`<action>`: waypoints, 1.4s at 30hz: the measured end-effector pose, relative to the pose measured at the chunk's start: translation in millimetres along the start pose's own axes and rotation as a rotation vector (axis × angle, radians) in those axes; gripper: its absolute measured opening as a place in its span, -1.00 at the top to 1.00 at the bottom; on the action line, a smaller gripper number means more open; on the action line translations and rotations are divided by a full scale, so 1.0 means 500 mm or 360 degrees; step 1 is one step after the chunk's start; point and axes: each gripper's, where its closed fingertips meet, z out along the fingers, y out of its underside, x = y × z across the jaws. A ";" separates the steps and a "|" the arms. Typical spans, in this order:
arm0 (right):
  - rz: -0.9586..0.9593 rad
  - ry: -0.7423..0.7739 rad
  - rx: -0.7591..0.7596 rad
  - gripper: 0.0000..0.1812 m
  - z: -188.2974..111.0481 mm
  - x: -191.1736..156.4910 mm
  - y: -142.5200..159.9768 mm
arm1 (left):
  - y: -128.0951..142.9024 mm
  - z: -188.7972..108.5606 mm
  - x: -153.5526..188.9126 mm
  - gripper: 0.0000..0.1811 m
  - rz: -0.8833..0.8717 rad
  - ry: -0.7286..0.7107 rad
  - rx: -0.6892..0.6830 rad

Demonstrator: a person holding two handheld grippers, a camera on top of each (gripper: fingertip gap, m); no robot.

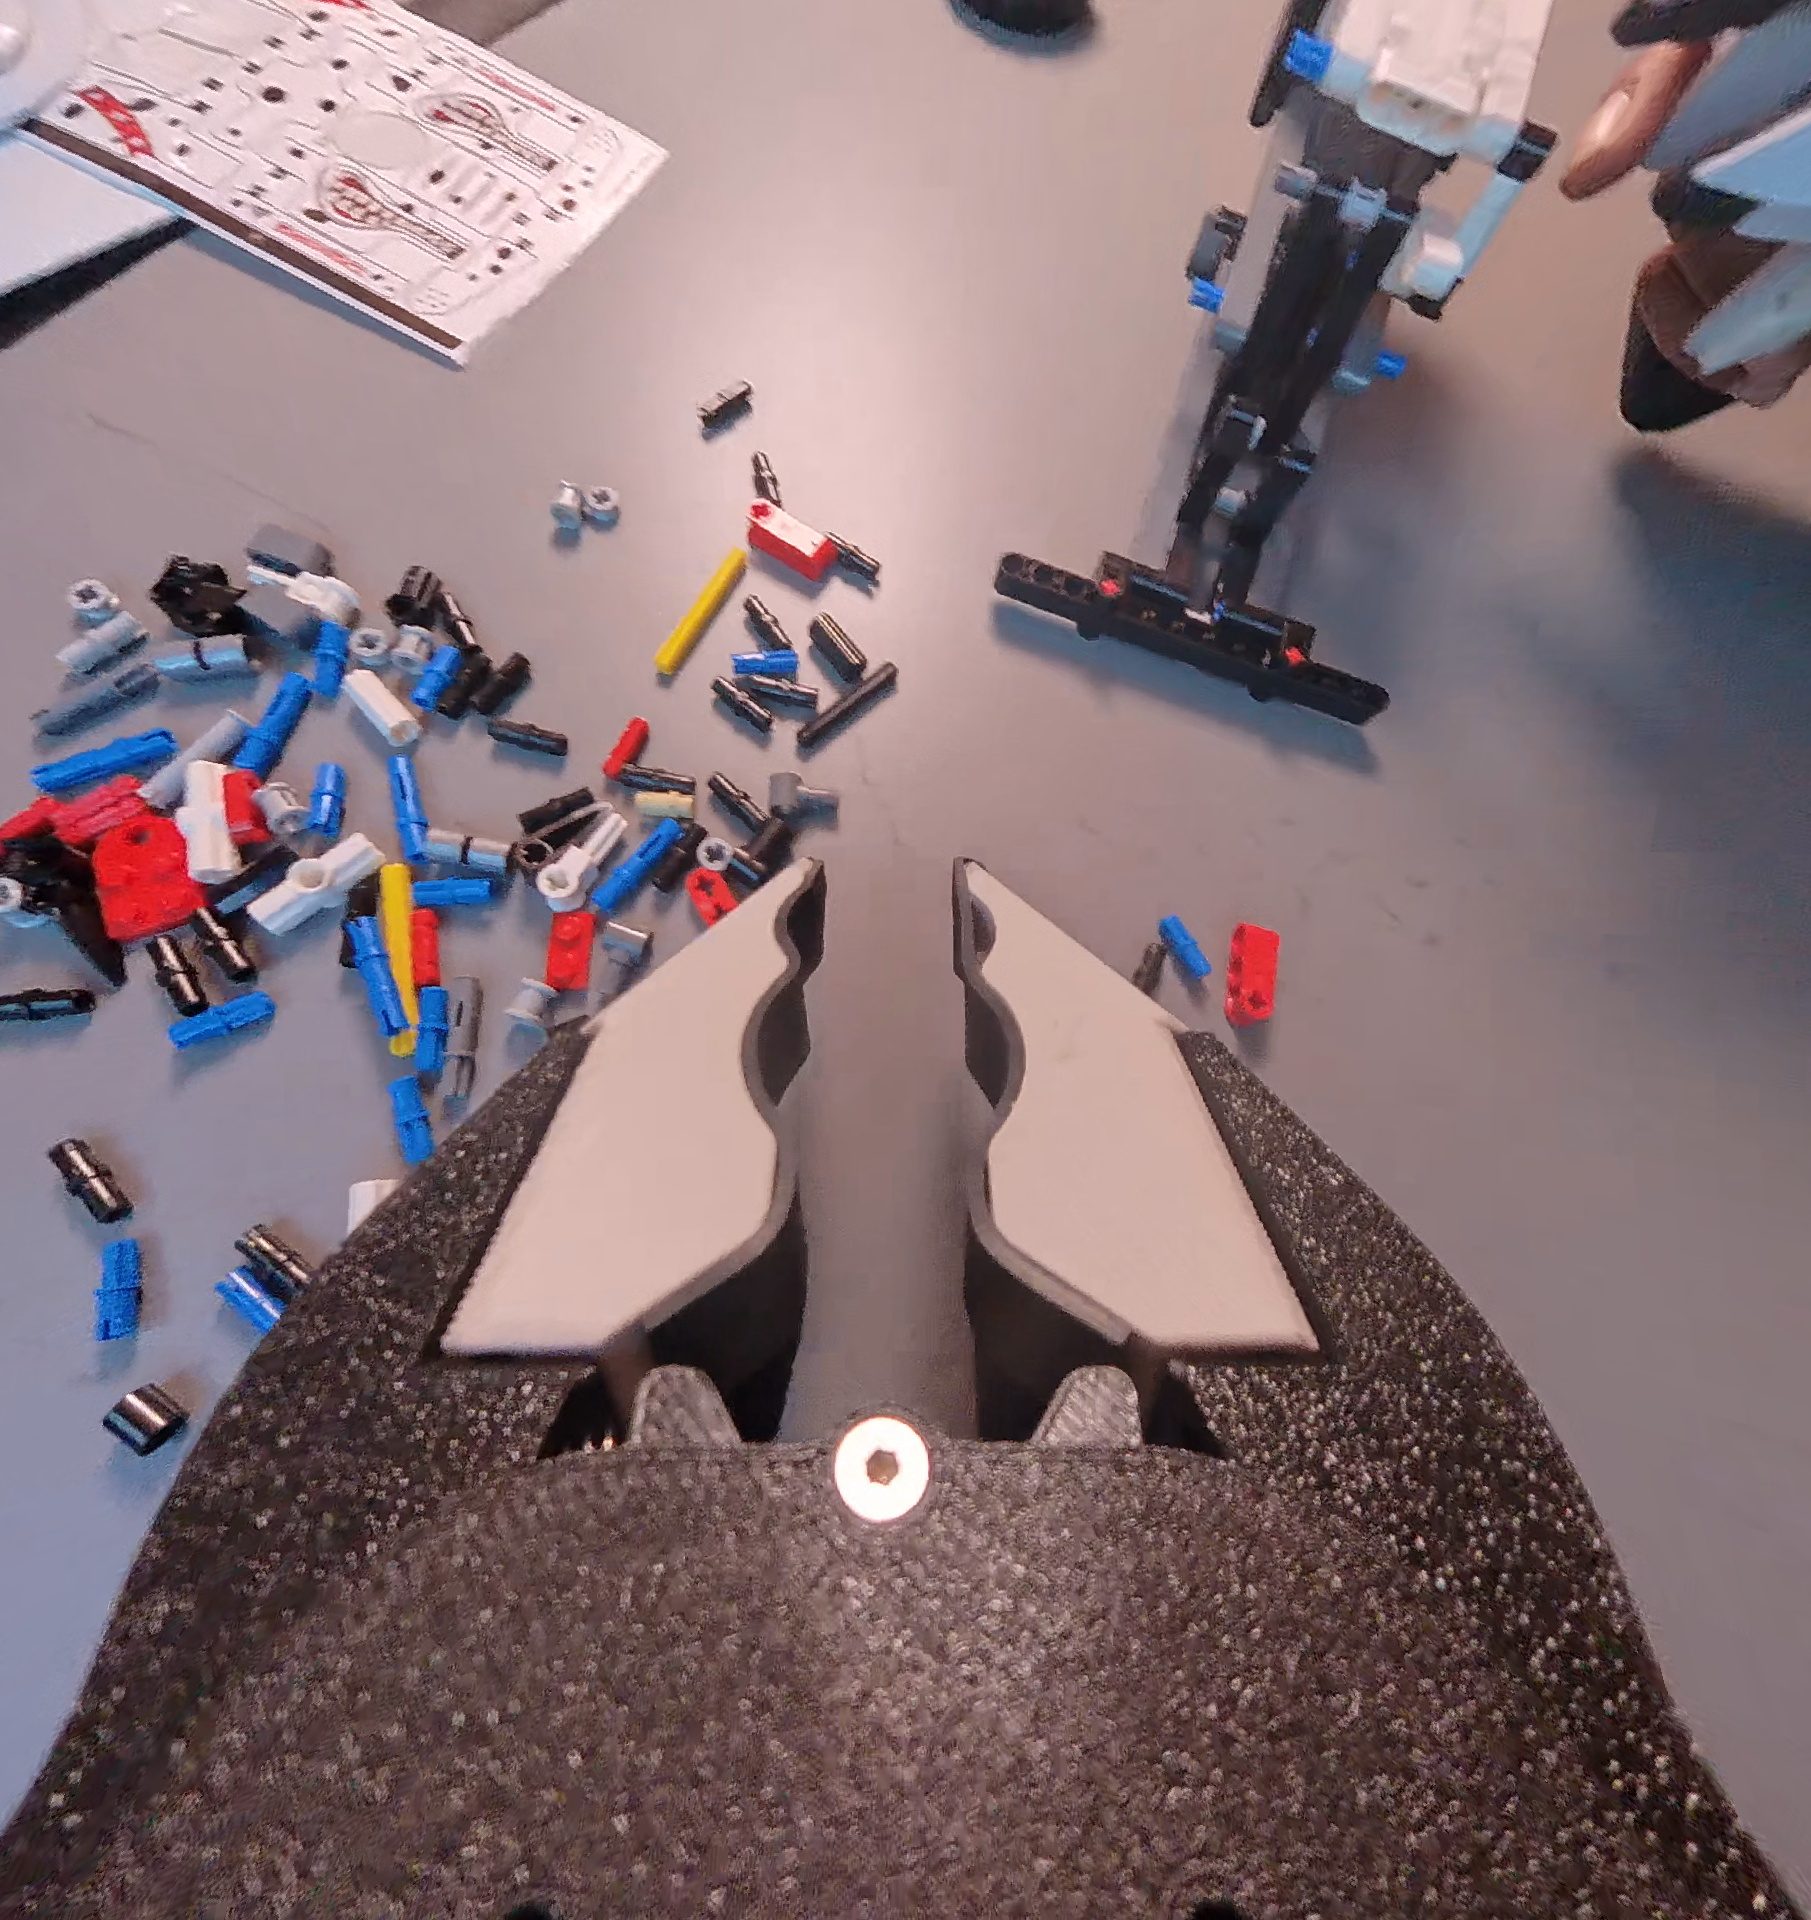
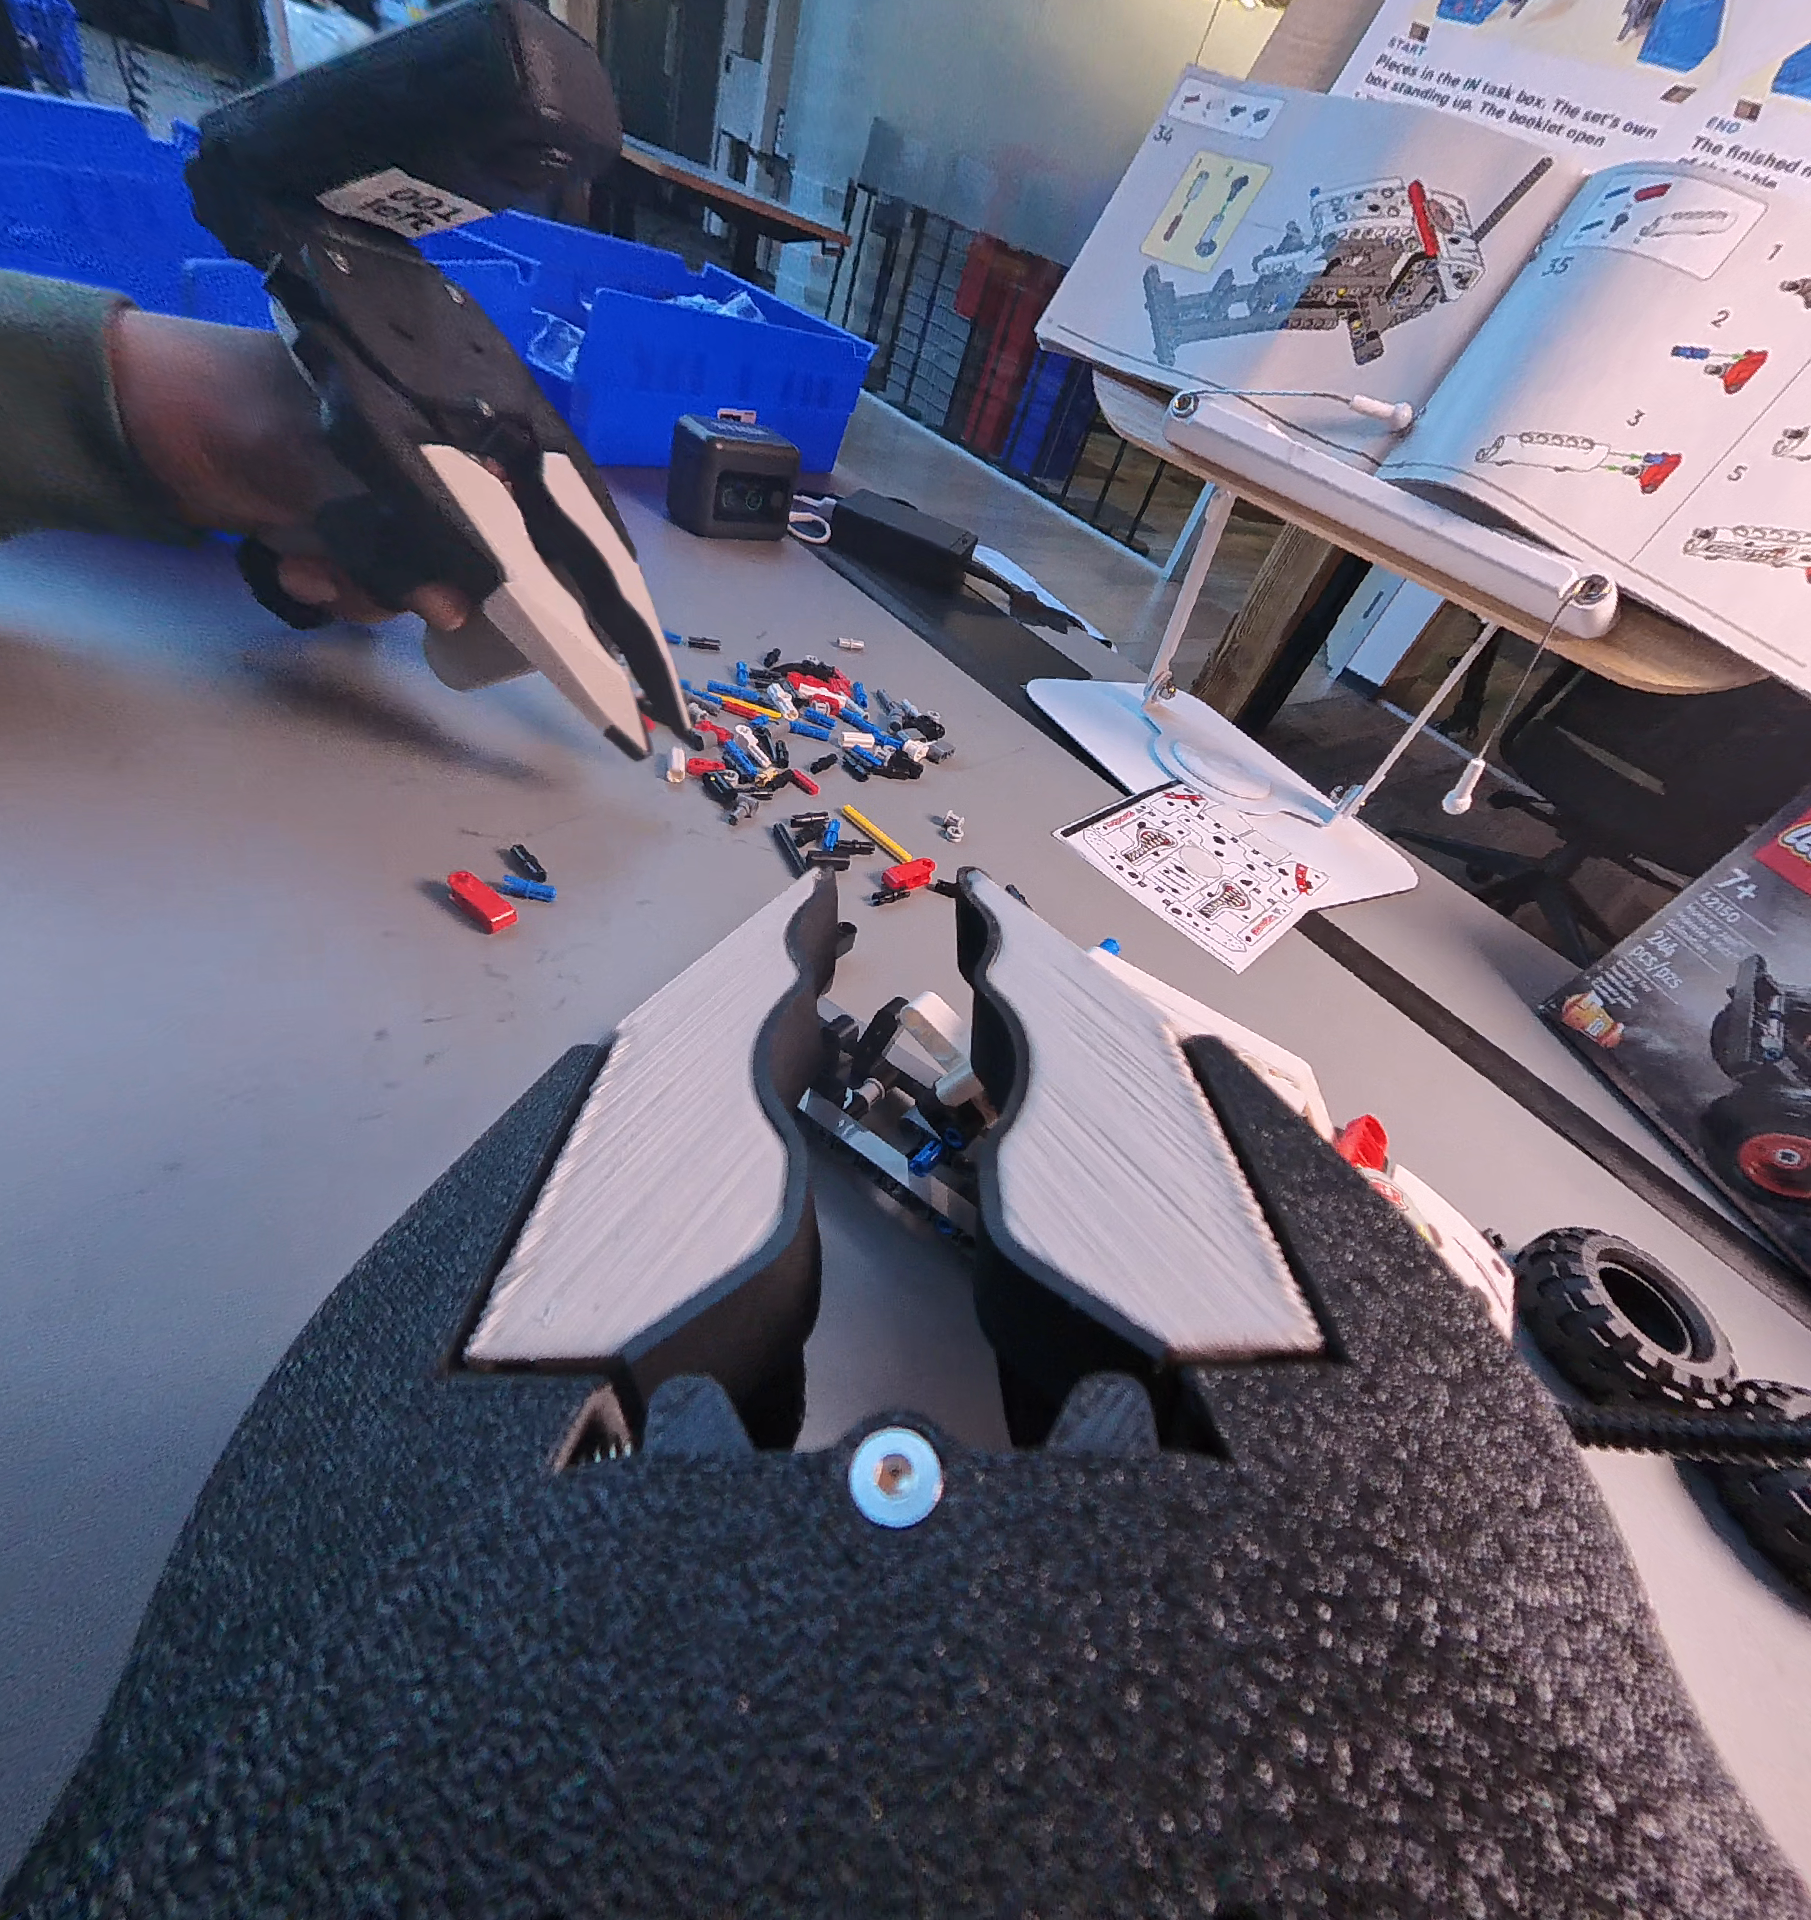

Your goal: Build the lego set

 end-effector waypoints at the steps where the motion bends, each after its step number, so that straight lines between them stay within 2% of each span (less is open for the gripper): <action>1: 0.0002 -0.0002 0.0004 0.76 0.000 0.000 -0.002 | -0.009 0.006 -0.010 0.74 -0.0011 -0.0042 0.0043; 6: -0.0013 -0.0013 0.0003 0.76 -0.002 -0.004 -0.005 | -0.022 0.047 -0.043 0.75 0.0103 -0.0185 -0.0008; 13: -0.0026 -0.0007 0.0015 0.75 -0.007 -0.002 -0.012 | -0.013 0.070 -0.046 0.84 0.0126 -0.0172 -0.0100; 23: -0.0032 -0.0012 -0.0016 0.75 -0.005 -0.002 -0.005 | -0.010 0.068 -0.044 0.90 0.0042 -0.0103 -0.0102; 30: 0.0076 -0.0085 -0.0152 0.65 0.000 -0.010 0.021 | -0.011 0.066 -0.039 0.94 0.0033 -0.0109 -0.0104; 31: 0.0083 -0.0096 -0.0171 0.64 0.001 -0.011 0.025 | -0.015 0.065 -0.038 1.00 0.0037 -0.0110 -0.0086; 42: 0.0084 -0.0157 -0.0278 0.52 0.002 -0.027 0.041 | -0.023 0.030 -0.010 1.00 0.0038 -0.0103 -0.0011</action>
